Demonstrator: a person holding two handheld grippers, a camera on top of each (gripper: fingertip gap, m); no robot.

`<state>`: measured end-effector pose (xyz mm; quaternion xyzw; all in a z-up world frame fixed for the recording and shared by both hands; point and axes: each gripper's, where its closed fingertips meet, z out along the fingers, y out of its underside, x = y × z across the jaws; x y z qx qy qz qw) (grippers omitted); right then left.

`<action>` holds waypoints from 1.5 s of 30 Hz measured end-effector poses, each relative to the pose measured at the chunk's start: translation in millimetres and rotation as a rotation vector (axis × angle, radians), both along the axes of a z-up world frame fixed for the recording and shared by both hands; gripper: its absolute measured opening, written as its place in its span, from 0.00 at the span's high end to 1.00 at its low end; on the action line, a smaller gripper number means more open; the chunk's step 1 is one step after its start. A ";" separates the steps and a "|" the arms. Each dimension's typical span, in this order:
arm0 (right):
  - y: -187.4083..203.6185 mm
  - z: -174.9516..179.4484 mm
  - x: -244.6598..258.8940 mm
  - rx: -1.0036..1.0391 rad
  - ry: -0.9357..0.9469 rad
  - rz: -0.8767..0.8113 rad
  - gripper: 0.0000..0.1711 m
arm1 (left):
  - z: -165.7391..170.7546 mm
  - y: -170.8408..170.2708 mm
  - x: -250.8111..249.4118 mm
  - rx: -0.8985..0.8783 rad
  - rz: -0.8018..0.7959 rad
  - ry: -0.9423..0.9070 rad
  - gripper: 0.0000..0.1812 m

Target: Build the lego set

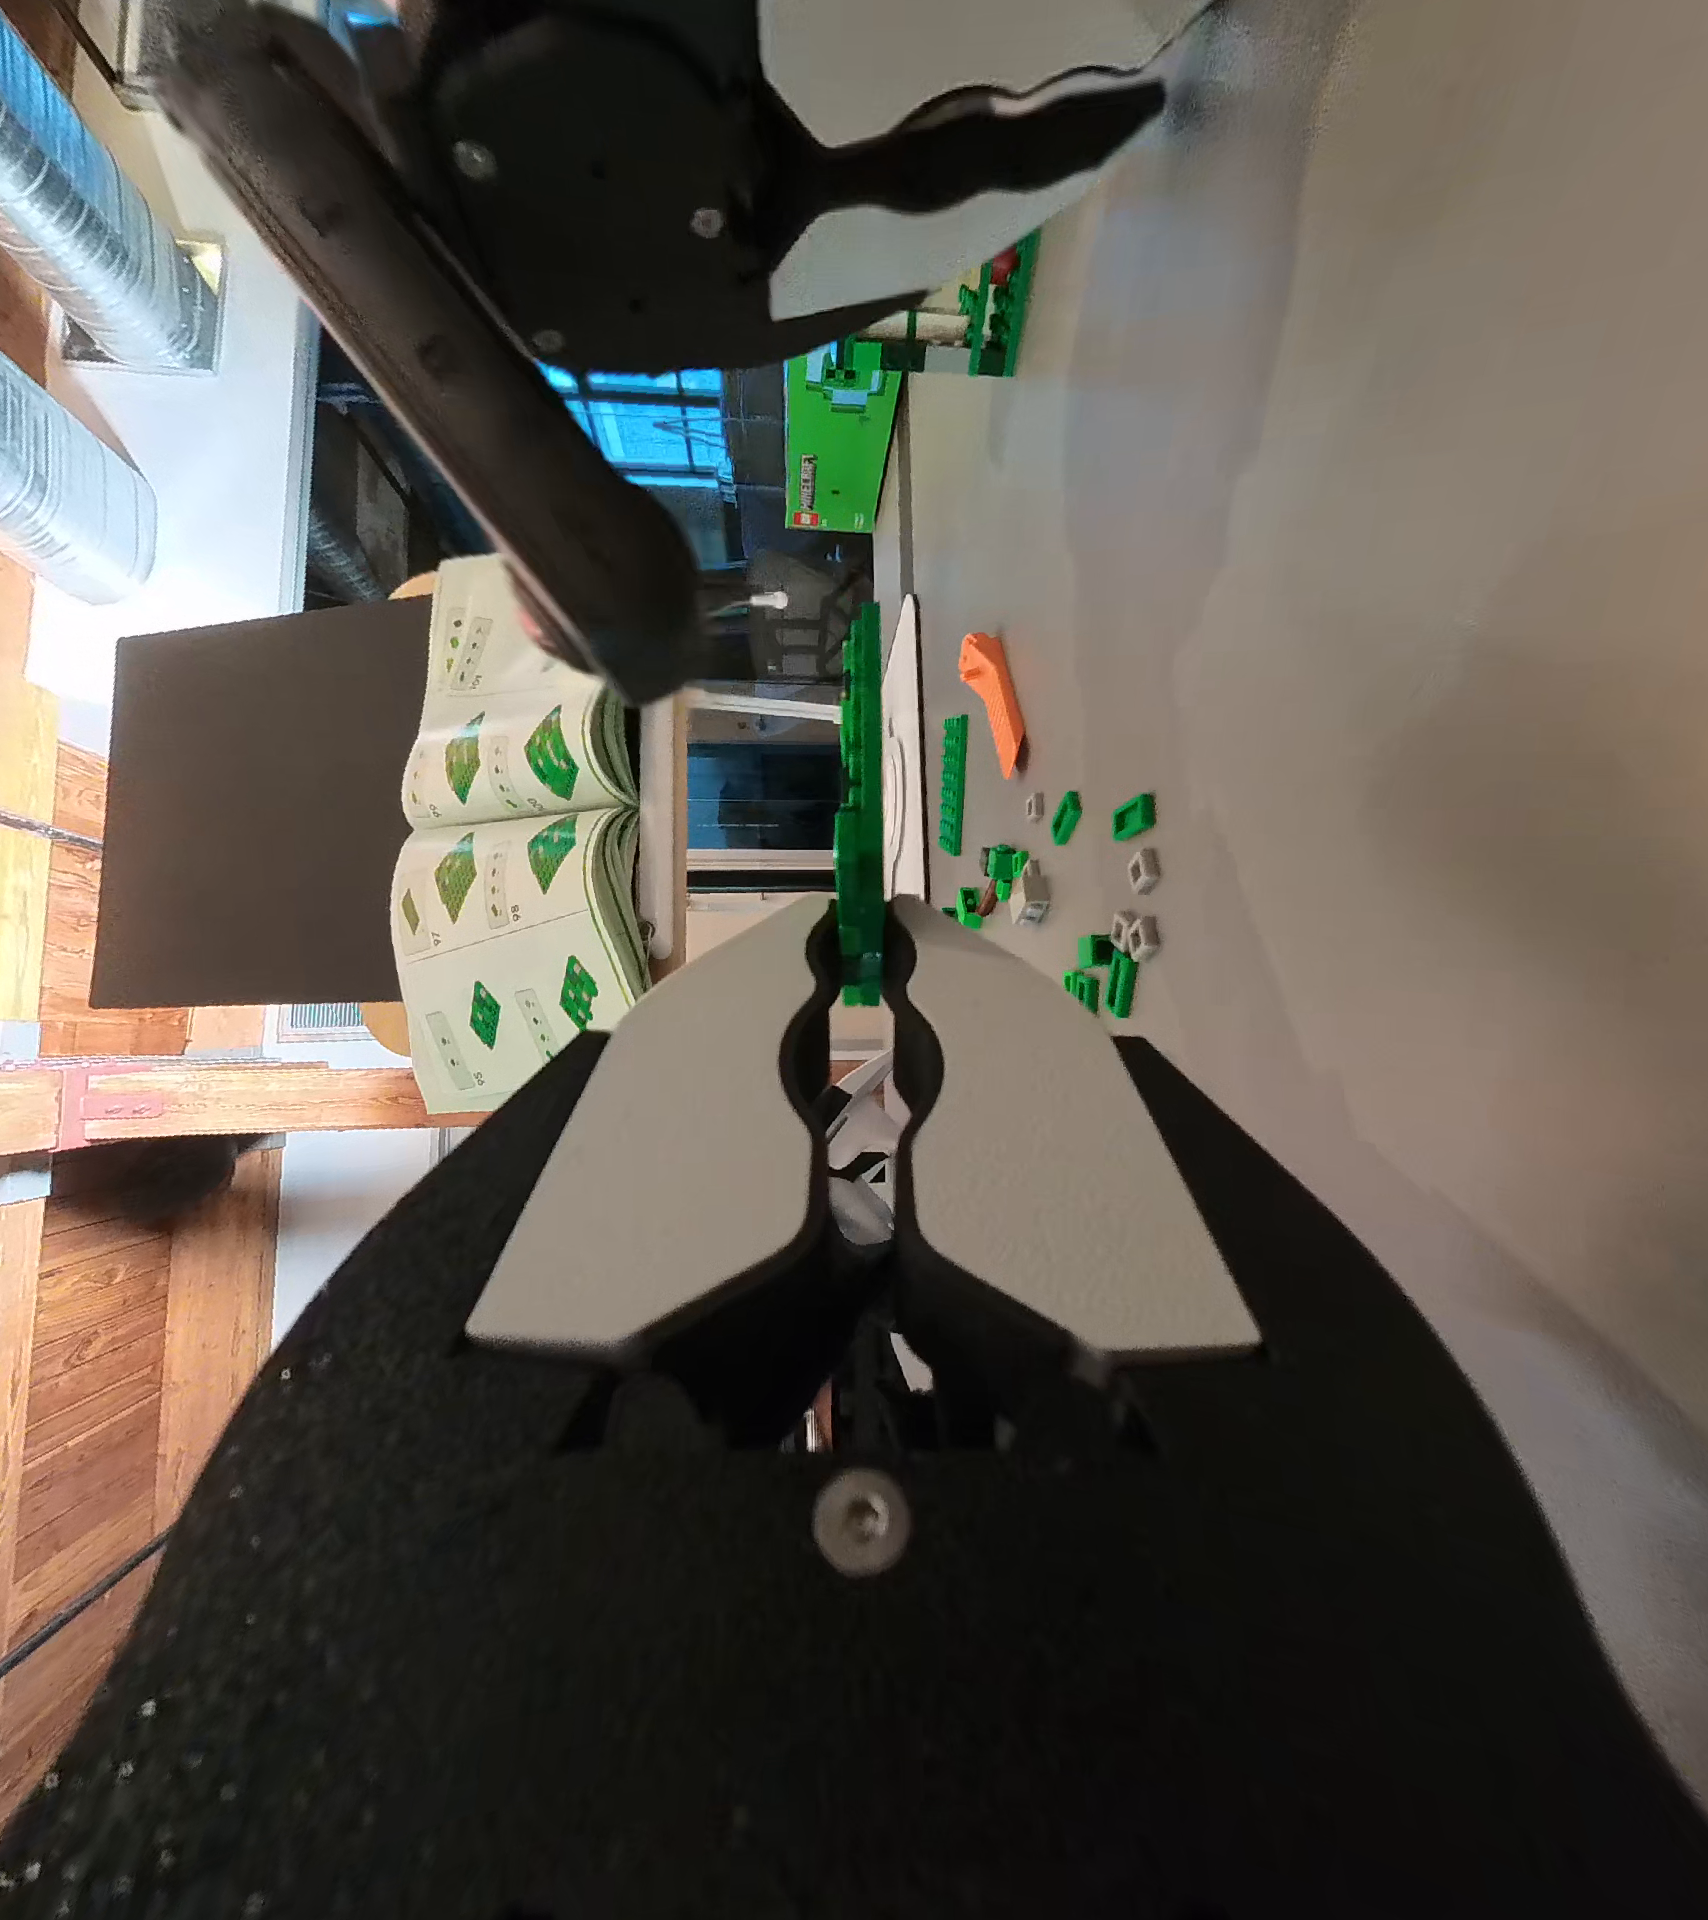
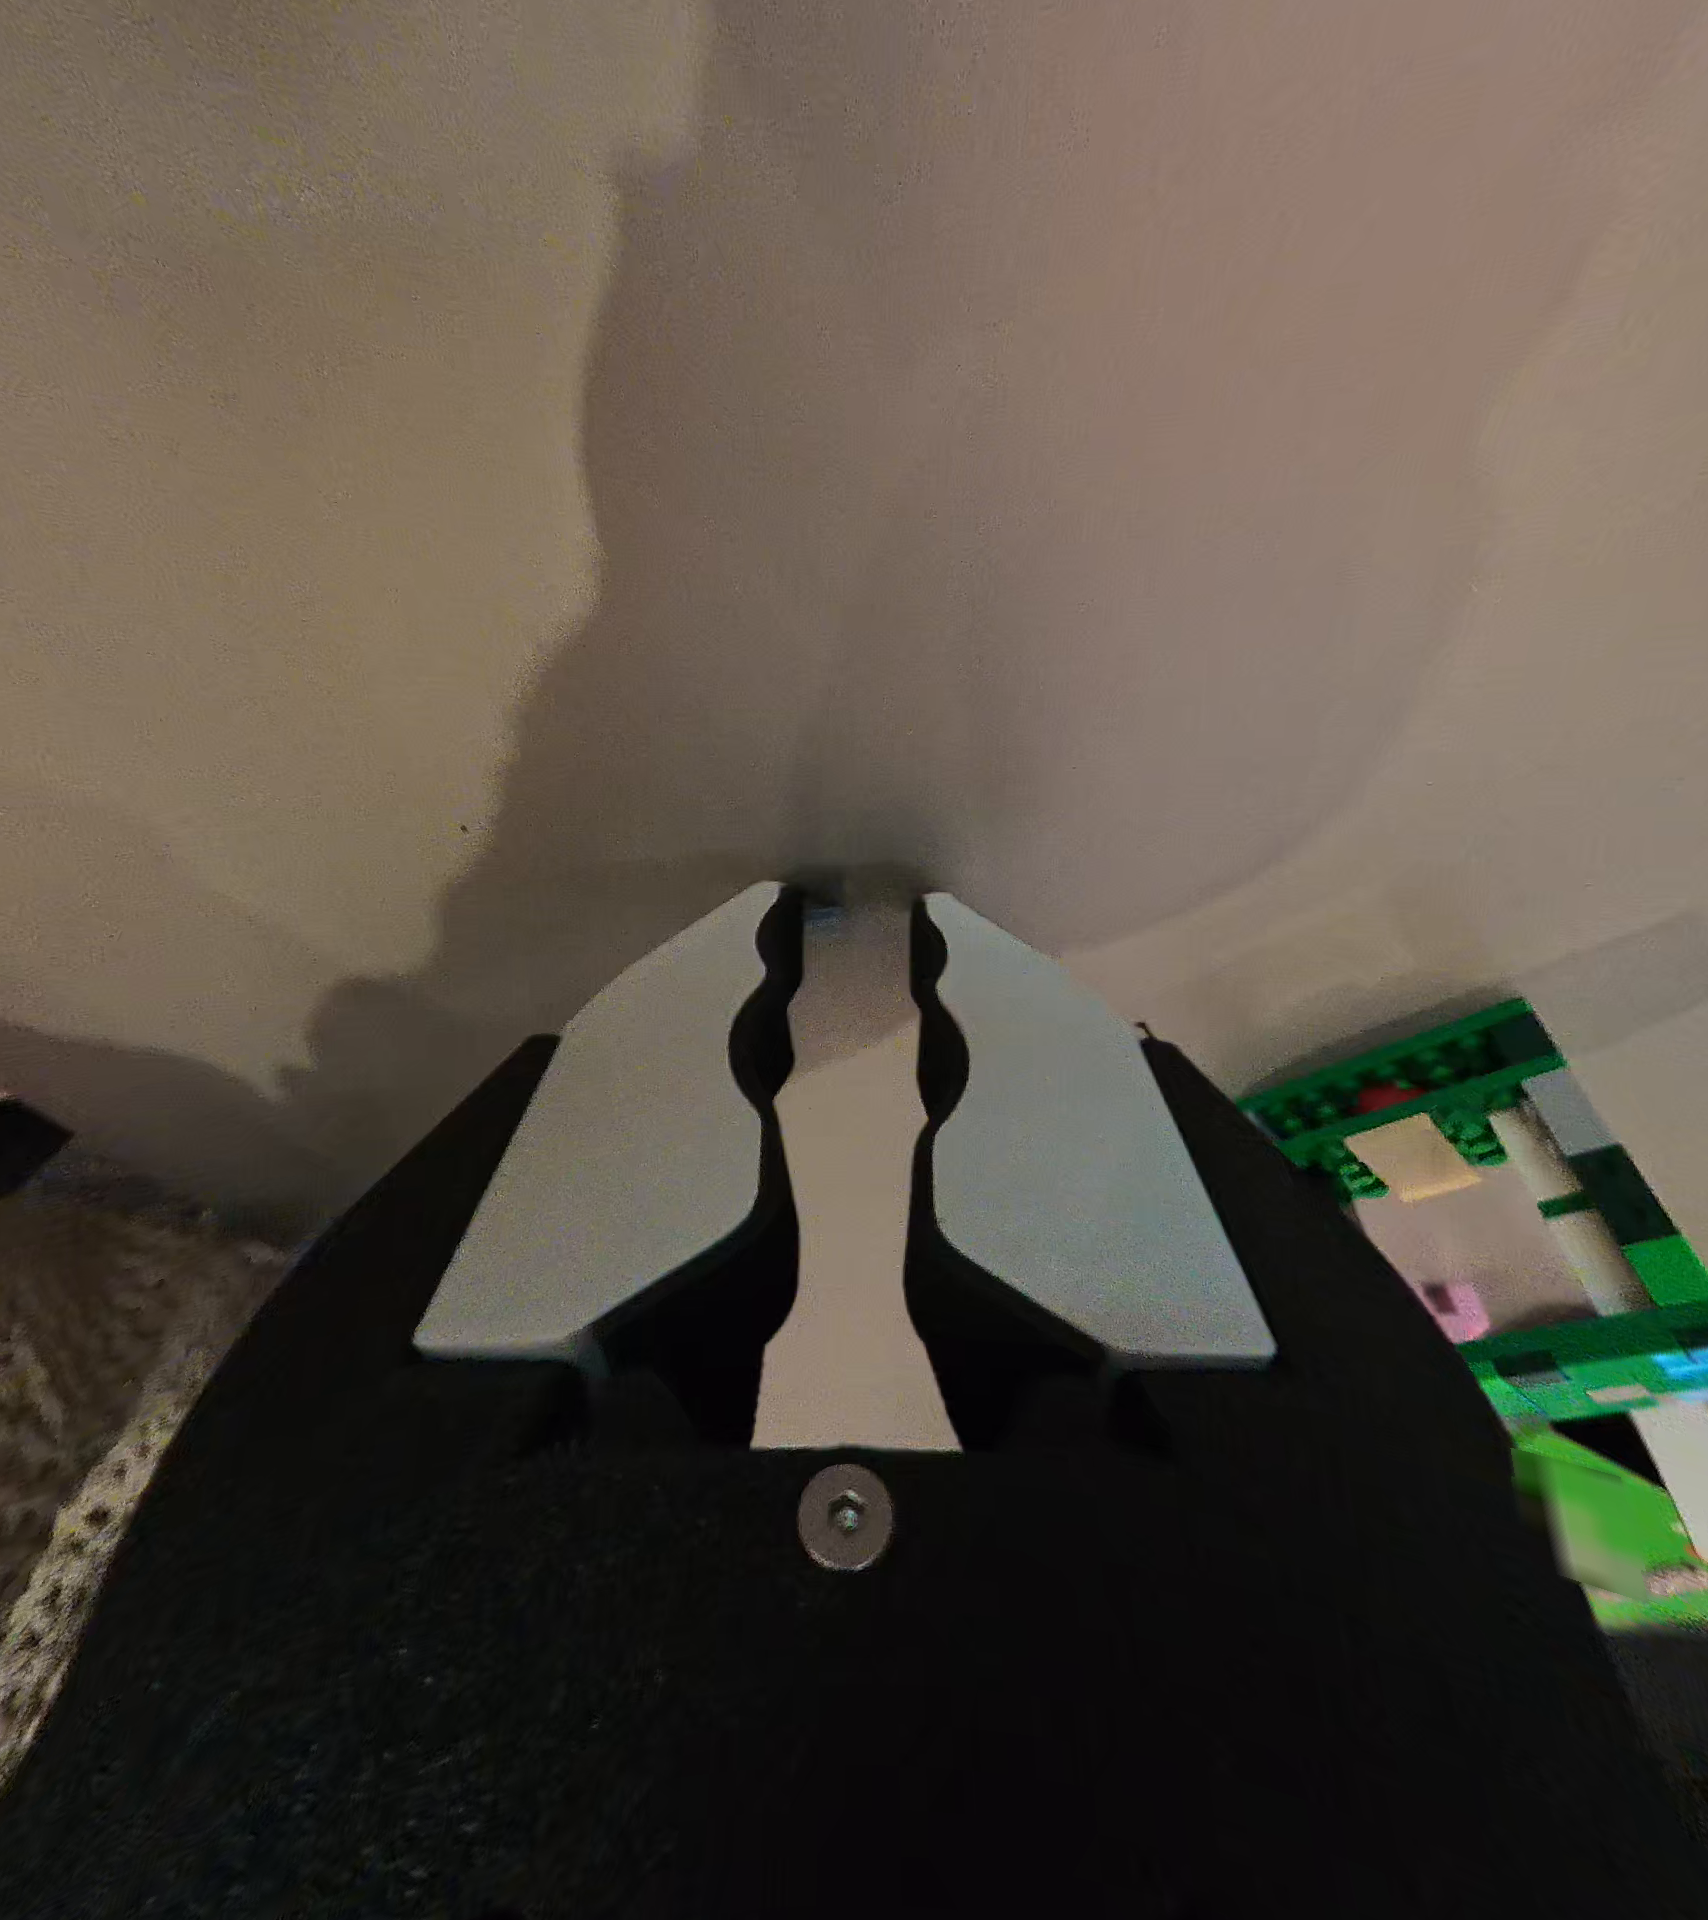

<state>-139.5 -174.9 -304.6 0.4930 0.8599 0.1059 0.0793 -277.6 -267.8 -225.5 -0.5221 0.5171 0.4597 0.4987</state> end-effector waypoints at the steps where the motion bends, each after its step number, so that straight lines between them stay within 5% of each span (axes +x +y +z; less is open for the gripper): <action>1: -1.7 1.1 -4.3 -0.013 0.059 0.012 0.87 | 0.1 -0.1 0.2 0.001 -0.001 0.000 0.97; 18: -32.0 41.0 -19.2 -0.271 1.073 0.178 0.85 | -7.6 0.2 8.8 -0.020 -0.031 0.008 0.97; 22: -49.6 40.9 -10.8 -0.486 1.136 0.087 0.85 | -10.7 0.5 10.2 -0.028 -0.037 0.014 0.97; 27: -74.0 61.4 -3.4 -0.718 1.312 0.184 0.79 | -9.1 -0.5 10.4 -0.019 -0.038 0.018 0.97; 37: -76.5 58.4 -9.7 -0.651 1.356 0.230 0.64 | -9.0 -1.2 9.8 -0.018 -0.038 0.022 0.97; 38: -69.3 56.0 -14.2 -0.574 1.373 0.228 0.69 | -9.1 -1.3 9.6 -0.019 -0.037 0.021 0.97; 40: -53.8 49.7 -19.7 -0.403 1.386 0.238 1.00 | -9.1 -1.2 9.3 -0.019 -0.037 0.023 0.97; 45: -49.3 46.8 -24.4 -0.386 1.385 0.183 0.96 | -10.9 -0.9 9.2 -0.027 -0.035 0.029 0.97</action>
